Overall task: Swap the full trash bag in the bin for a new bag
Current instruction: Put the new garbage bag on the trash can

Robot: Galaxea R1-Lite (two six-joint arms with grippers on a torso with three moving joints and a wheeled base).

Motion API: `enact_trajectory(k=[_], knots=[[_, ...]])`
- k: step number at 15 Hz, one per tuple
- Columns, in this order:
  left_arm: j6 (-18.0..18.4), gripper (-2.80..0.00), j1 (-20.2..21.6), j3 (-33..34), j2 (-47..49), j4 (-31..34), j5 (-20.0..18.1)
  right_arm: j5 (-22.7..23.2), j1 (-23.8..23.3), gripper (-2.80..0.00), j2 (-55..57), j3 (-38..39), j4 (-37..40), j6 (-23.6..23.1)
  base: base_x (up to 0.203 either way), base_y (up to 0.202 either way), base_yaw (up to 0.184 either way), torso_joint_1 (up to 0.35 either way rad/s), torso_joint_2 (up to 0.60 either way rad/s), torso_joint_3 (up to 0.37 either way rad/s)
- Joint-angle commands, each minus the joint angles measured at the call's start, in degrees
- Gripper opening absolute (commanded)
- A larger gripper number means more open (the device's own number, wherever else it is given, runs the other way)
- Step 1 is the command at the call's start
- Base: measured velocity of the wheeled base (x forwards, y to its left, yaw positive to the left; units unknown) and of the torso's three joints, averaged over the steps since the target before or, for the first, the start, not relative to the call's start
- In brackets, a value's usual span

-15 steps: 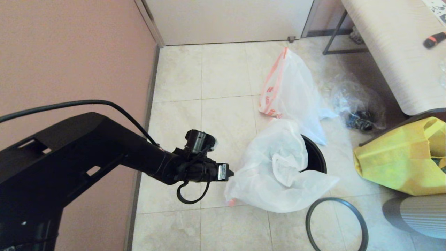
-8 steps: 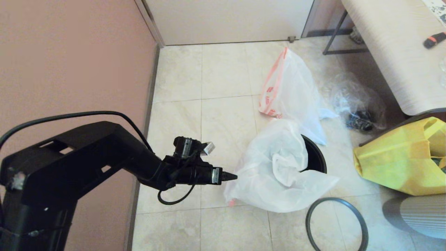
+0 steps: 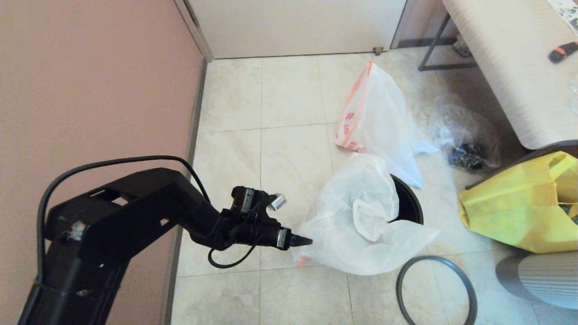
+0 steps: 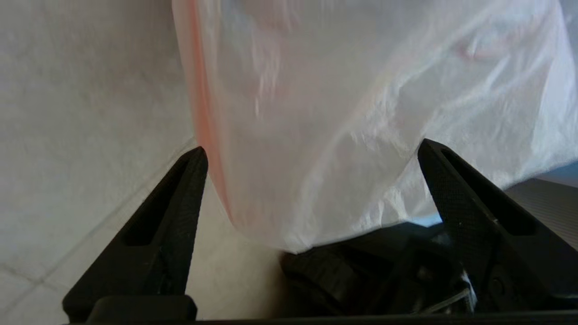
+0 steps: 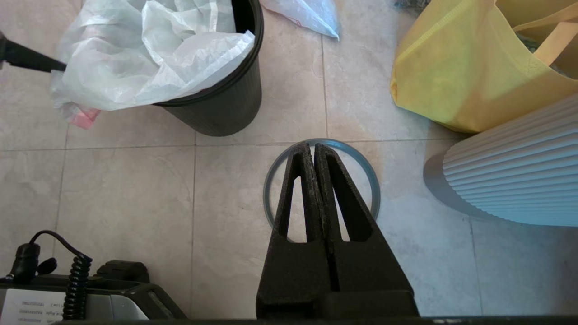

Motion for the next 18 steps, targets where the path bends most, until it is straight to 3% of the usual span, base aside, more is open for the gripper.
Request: enact_trajectory(k=[1, 2, 4, 7, 12, 16, 18], knots=[[-0.1, 0.00, -0.1, -2.0, 2.1, 0.0, -0.3, 0.0, 0.0, -2.80, 0.1, 0.0, 0.0, -0.1, 0.000, 0.000, 0.000, 0.000, 0.00, 0.000], [-0.2, -2.80, -0.6, -2.5, 2.2, 0.0, -0.3, 0.0, 0.0, -2.80, 0.1, 0.0, 0.0, 0.0, 0.000, 0.000, 0.000, 0.000, 0.00, 0.000], [-0.3, -2.80, -1.2, -3.1, 2.2, 0.3, -1.5, 0.0, 0.0, -2.80, 0.1, 0.0, 0.0, 0.0, 0.000, 0.000, 0.000, 0.000, 0.00, 0.000], [-0.5, -2.80, -1.7, -1.7, 0.4, 0.5, -6.6, 0.0, 0.0, -2.80, 0.1, 0.0, 0.0, 0.0, 0.000, 0.000, 0.000, 0.000, 0.00, 0.000], [-1.4, -2.80, -1.5, 6.9, -10.0, 1.2, -7.3, 0.0, 0.0, -2.80, 0.1, 0.0, 0.0, 0.0, 0.000, 0.000, 0.000, 0.000, 0.00, 0.000], [-6.8, -2.80, -4.0, 13.6, -21.8, 1.3, -7.0, 0.0, 0.0, -2.80, 0.1, 0.0, 0.0, -0.1, 0.000, 0.000, 0.000, 0.000, 0.00, 0.000], [-11.0, -2.80, -8.5, 14.2, -25.4, 1.4, -6.5, 0.0, 0.0, -2.80, 0.1, 0.0, 0.0, 0.0, 0.000, 0.000, 0.000, 0.000, 0.00, 0.000]])
